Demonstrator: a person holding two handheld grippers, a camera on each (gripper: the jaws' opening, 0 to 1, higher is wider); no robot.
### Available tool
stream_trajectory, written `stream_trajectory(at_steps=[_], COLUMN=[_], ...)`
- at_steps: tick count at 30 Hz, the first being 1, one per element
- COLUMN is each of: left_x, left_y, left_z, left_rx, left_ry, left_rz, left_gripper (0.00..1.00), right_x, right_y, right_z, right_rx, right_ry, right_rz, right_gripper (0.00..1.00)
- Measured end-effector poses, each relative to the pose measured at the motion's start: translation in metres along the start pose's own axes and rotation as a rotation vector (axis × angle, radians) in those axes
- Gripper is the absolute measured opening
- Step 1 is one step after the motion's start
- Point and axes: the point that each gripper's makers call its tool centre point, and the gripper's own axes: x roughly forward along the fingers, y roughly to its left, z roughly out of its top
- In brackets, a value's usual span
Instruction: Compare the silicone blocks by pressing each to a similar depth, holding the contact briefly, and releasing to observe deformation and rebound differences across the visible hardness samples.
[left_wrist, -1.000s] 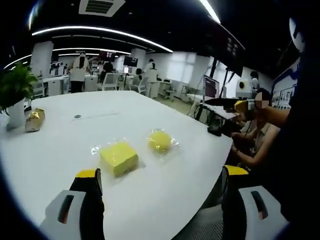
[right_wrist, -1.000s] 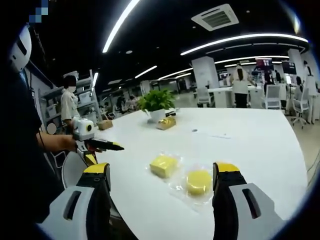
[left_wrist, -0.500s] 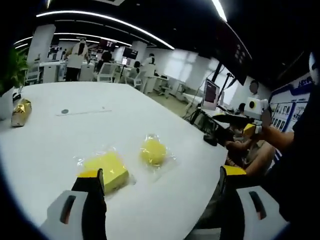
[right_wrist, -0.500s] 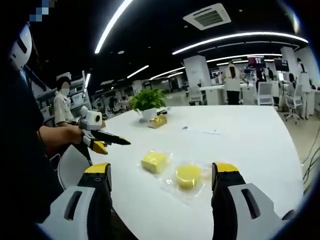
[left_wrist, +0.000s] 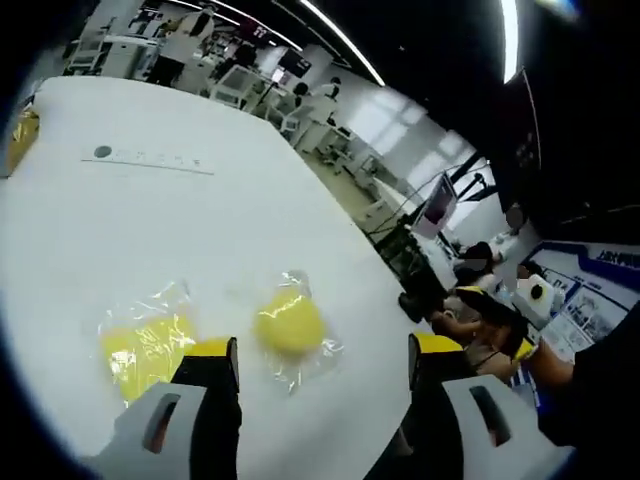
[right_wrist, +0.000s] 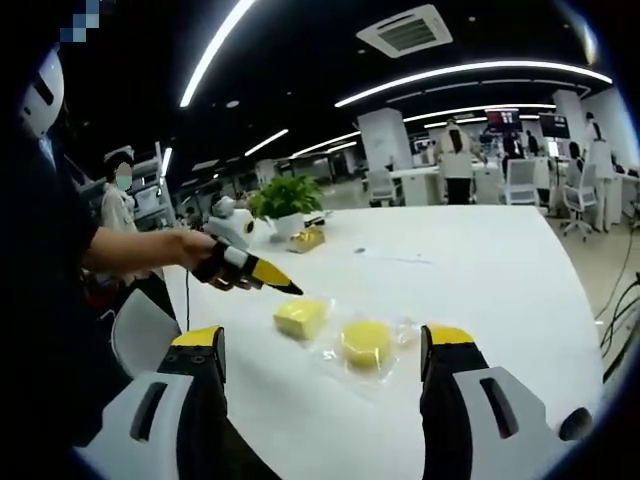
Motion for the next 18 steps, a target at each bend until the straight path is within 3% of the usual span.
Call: stream_trajectory(at_steps=[3, 5, 11, 18], left_x=[0.019, 0.031, 0.055, 0.068], left_y=[0.004, 0.006, 0.03, 0.039], left_z=[-0.004, -0.002, -0.009, -0.006], left_rx=[0.004, -0.019, -0.027, -0.149], left_ry=[0.06, 0.066, 0.131, 0.124], left_rz=[0.003, -0.001, 0.068, 0.069], left_gripper=[0.7, 0.7, 0.74, 0.7], right_x=[-0.006, -0.01, -0.019, -0.02], right_y=[-0.003, -0.006, -0.014, -0.016], right_z=[-0.003, -0.005, -0.008, -0.007], right_rx=[0.006, 0.007, 0.017, 0.031], right_ry=[0.007, 0.009, 0.014, 0.006], right_rz=[-0.015, -0.026, -0.06, -0.072], right_gripper=[0.73, 0.73, 0.73, 0.73])
